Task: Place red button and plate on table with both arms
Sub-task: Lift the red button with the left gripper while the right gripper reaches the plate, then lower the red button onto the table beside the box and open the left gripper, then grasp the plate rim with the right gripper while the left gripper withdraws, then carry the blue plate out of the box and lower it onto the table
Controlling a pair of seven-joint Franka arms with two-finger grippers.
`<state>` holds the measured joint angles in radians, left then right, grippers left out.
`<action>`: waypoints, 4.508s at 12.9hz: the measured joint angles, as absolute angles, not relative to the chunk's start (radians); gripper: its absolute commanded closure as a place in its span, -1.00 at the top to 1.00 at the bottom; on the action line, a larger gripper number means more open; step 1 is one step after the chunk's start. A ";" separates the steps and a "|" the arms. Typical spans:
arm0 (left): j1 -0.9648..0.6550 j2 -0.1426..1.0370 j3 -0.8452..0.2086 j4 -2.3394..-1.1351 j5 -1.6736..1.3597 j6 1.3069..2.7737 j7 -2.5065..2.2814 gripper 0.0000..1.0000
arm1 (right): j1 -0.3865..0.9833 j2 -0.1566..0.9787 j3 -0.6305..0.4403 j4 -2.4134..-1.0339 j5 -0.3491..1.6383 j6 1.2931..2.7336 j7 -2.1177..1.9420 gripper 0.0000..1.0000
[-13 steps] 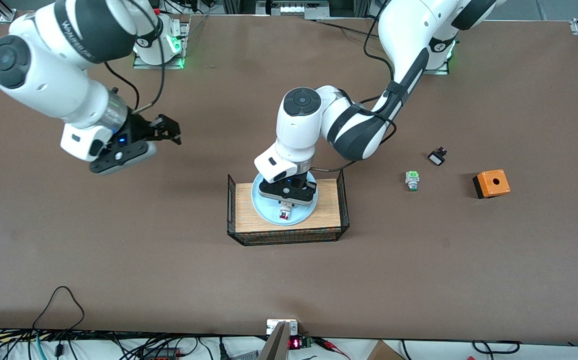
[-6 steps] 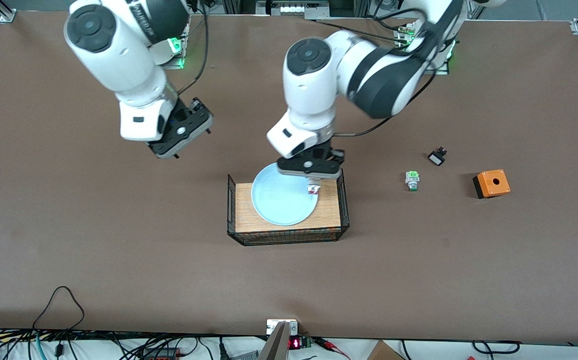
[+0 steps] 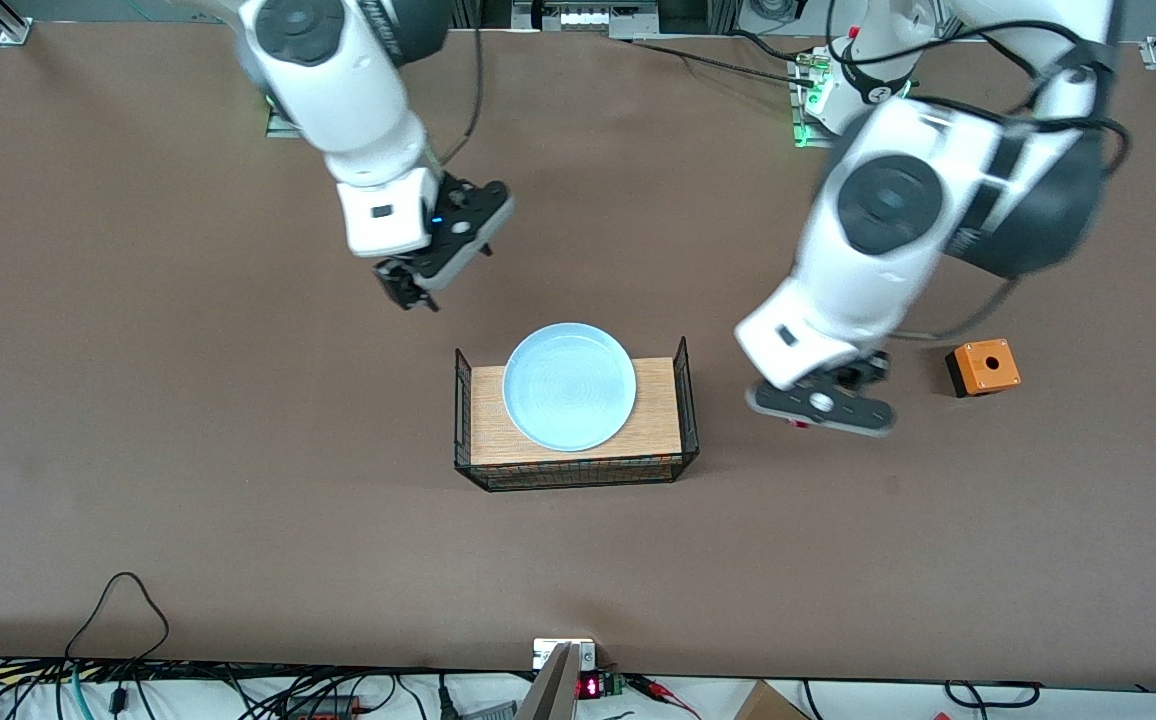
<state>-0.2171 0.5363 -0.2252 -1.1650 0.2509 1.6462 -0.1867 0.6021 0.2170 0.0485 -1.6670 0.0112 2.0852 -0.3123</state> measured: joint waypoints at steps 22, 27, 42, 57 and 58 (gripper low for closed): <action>0.050 0.586 -0.241 -1.794 0.227 2.448 -0.003 1.00 | 0.735 0.511 0.037 -1.664 -0.255 2.488 -0.312 -1.00; 0.048 0.451 -0.311 -1.550 0.227 1.920 -0.004 1.00 | 0.739 0.511 0.037 -1.663 -0.266 2.492 -0.313 -1.00; 0.058 0.436 -0.328 -1.188 0.176 1.517 -0.003 1.00 | 0.800 0.359 0.005 -1.455 -0.276 1.970 -0.201 -1.00; 0.101 0.209 -0.235 -1.429 0.070 1.580 0.002 1.00 | 0.276 0.177 -0.007 -1.919 -0.267 2.157 -0.176 -1.00; 0.072 0.145 -0.191 -1.521 0.063 1.630 0.007 1.00 | 0.274 0.187 -0.006 -1.951 -0.267 2.183 -0.112 -1.00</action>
<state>0.0719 0.1447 -0.1908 -1.5208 0.0625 1.6302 0.0066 0.2743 0.1868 -0.0064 -1.9507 -0.2675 2.1833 -0.1115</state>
